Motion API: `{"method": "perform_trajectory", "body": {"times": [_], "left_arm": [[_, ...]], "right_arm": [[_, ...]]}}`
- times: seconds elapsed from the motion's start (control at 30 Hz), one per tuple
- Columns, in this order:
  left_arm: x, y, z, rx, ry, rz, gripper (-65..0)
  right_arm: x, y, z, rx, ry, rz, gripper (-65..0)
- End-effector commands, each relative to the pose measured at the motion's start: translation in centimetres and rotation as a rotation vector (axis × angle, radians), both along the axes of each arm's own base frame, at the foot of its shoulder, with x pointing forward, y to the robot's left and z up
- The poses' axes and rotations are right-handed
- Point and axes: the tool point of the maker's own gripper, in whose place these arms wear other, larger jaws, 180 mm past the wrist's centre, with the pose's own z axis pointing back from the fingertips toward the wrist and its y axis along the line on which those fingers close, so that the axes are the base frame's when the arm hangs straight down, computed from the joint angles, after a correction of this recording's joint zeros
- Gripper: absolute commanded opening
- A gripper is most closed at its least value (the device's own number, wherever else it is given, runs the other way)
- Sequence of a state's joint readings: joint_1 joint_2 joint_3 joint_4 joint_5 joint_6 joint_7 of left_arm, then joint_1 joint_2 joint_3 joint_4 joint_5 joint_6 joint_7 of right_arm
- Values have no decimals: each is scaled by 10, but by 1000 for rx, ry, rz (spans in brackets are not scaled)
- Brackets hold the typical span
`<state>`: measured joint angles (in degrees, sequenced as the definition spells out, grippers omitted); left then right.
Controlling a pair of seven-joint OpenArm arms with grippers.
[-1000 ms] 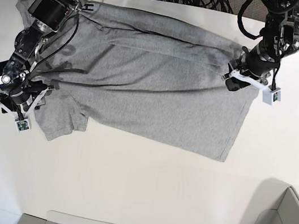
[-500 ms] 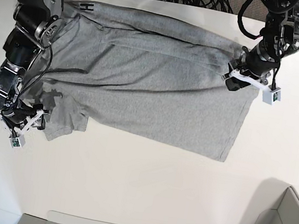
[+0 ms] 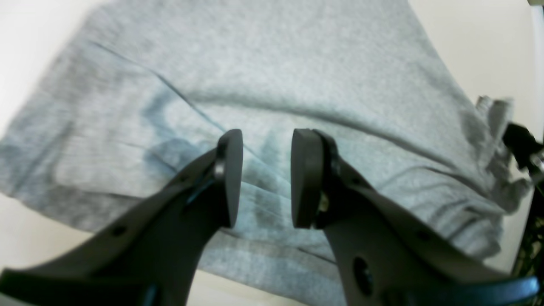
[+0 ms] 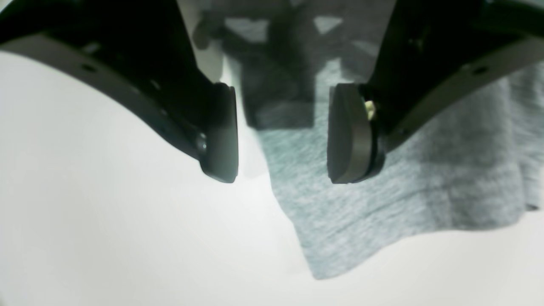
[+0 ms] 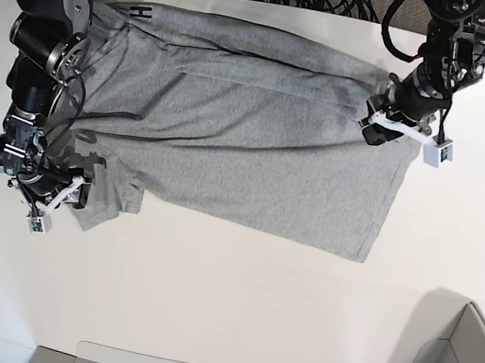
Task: Fold the T-shirt properly
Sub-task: 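Move the left gripper to the hem corner beside it and pinch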
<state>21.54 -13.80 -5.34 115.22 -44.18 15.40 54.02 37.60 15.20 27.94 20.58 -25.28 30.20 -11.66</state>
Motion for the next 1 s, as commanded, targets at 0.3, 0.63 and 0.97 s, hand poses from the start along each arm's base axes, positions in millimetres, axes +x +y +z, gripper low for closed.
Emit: {"method": "perform_trajectory", "body": {"times": [0.3,0.63,0.97], "left_arm": [[47,-4,23,-24,-76,-32,-449],[159,40,62,80,-211,-123,-250],[230,82,13,358,-133,-345,-250]], "right_arm": [[-31,32,-23,12,192,164,-314],[-33,33,-26,7,204,169,-314],[-34,32,-26,8,204,164,-314]]}}
